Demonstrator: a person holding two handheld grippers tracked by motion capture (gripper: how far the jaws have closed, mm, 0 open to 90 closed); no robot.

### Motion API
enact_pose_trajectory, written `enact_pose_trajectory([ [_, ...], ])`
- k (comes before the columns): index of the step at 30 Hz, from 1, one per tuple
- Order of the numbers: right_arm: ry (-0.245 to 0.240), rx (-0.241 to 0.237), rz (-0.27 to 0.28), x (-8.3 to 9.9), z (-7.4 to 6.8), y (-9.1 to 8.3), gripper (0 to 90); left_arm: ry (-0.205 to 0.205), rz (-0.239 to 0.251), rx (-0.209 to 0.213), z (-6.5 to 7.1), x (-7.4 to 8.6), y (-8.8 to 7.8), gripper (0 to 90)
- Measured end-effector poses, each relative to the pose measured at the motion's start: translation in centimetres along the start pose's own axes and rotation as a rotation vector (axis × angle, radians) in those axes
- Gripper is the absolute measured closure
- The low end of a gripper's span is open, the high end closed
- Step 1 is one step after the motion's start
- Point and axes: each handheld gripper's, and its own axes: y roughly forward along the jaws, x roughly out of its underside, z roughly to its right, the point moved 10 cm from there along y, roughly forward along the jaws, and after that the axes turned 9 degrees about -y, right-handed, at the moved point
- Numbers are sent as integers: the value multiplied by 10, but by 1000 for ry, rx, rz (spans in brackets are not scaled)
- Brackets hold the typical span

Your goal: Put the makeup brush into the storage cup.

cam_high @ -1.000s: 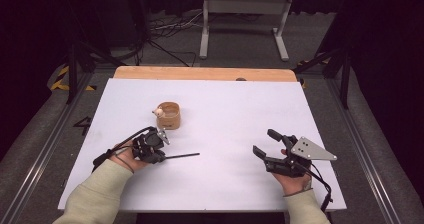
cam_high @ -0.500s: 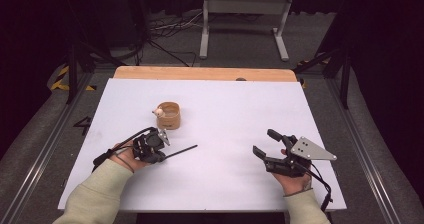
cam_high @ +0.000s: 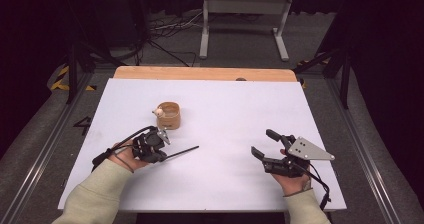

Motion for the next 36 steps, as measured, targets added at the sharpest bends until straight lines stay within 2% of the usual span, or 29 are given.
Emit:
enact_pose_trajectory([
  [8, -78, -51, -42, -9, -22, 9, 278, 90, 47, 15, 20, -14, -12, 854],
  [13, -88, -93, -46, -13, -34, 14, 299, 121, 91, 23, 29, -22, -18, 855],
  [18, -91, -116, -47, -15, -40, 16, 302, 168, 162, 36, 42, -33, -31, 856],
  [19, -91, -116, -47, -15, -40, 16, 302, 168, 162, 36, 42, -33, -31, 856],
  [23, -96, -141, -52, -16, -46, 18, 307, 209, 202, 67, 55, -40, -38, 856],
  [29, -107, -179, -64, -16, -54, 21, 337, 256, 231, 110, 67, -45, -41, 856],
  [33, -124, -226, -83, -14, -62, 24, 362, 280, 241, 128, 73, -47, -42, 856],
  [34, -130, -236, -88, -14, -64, 25, 363, 300, 259, 129, 75, -49, -43, 856],
  [36, -138, -256, -104, -12, -68, 26, 367, 315, 266, 148, 78, -50, -43, 856],
])
